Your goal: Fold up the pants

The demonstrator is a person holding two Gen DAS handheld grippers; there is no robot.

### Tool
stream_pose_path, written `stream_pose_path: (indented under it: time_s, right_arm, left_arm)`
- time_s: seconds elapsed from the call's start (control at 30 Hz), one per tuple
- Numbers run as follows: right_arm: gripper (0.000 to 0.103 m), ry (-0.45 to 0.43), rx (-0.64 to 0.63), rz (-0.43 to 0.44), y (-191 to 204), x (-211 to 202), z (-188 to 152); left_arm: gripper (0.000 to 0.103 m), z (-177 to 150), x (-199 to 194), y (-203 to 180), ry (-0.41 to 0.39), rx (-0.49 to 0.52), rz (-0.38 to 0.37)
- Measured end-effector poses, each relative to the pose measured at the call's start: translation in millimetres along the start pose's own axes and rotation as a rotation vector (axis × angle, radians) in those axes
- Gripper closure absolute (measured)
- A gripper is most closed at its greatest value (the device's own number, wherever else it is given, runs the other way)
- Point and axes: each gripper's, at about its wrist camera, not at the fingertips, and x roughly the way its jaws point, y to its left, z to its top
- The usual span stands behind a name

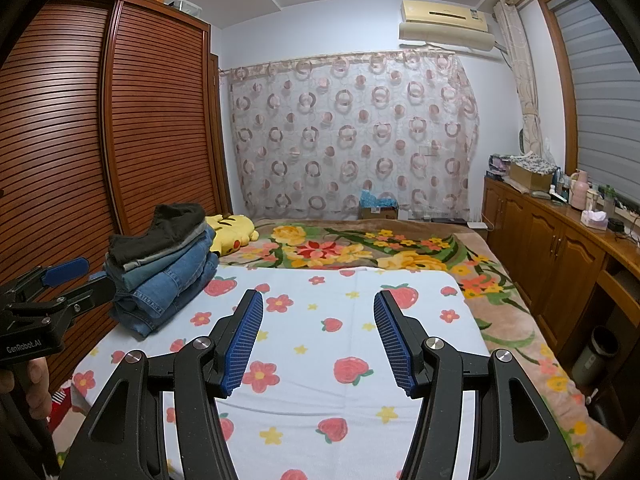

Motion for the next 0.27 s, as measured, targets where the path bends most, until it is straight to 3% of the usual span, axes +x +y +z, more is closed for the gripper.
stream_pose_path:
  time_s: [0.27]
  right_arm:
    - [0.043, 0.002, 0.002, 0.005, -0.7, -0.5, 0.1]
  left_arm:
    - [0.016, -0.8, 0.4, 0.4, 0.000, 0.000, 0.001]
